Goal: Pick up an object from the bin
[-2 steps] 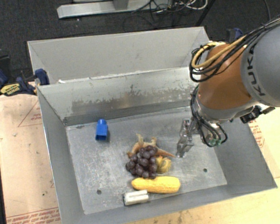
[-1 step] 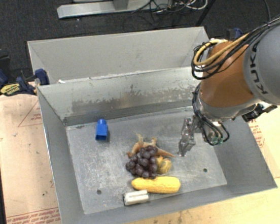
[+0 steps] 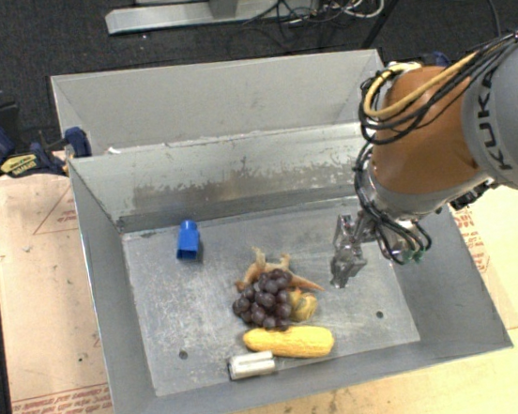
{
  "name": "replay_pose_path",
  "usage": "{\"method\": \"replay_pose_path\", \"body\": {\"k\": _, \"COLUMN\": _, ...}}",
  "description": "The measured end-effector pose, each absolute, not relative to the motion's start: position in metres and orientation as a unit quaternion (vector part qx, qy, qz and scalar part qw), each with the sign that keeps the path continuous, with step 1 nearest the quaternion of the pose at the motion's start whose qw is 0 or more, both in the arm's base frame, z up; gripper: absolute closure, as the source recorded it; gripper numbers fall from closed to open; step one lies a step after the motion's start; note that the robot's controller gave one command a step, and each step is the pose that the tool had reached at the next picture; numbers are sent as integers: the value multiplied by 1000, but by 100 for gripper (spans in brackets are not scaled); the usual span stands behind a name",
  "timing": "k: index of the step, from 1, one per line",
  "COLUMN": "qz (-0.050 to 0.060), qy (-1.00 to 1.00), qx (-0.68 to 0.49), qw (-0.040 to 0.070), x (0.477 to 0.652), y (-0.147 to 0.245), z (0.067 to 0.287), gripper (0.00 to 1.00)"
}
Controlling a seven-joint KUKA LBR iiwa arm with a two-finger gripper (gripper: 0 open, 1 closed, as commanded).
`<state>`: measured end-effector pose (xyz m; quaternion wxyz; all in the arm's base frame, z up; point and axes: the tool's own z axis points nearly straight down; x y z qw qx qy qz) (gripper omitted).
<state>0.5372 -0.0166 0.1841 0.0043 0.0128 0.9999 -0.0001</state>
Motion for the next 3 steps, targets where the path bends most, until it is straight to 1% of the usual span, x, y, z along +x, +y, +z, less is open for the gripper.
{"method": "replay_pose_path", "body": {"k": 1, "qz": 1, "qy": 996, "qx": 90, "qw": 0, "x": 523, "y": 54, "z": 159, "gripper": 0}}
{"method": "replay_pose_path", "body": {"k": 2, "qz": 0, "qy": 996, "qx": 91, "qw": 0, "x": 523, "y": 52, "z": 159, "gripper": 0}}
{"method": "replay_pose_path", "body": {"k": 3, "qz": 1, "qy": 998, "qx": 57, "qw": 4, "x": 533, "y": 67, "z": 119, "gripper": 0}}
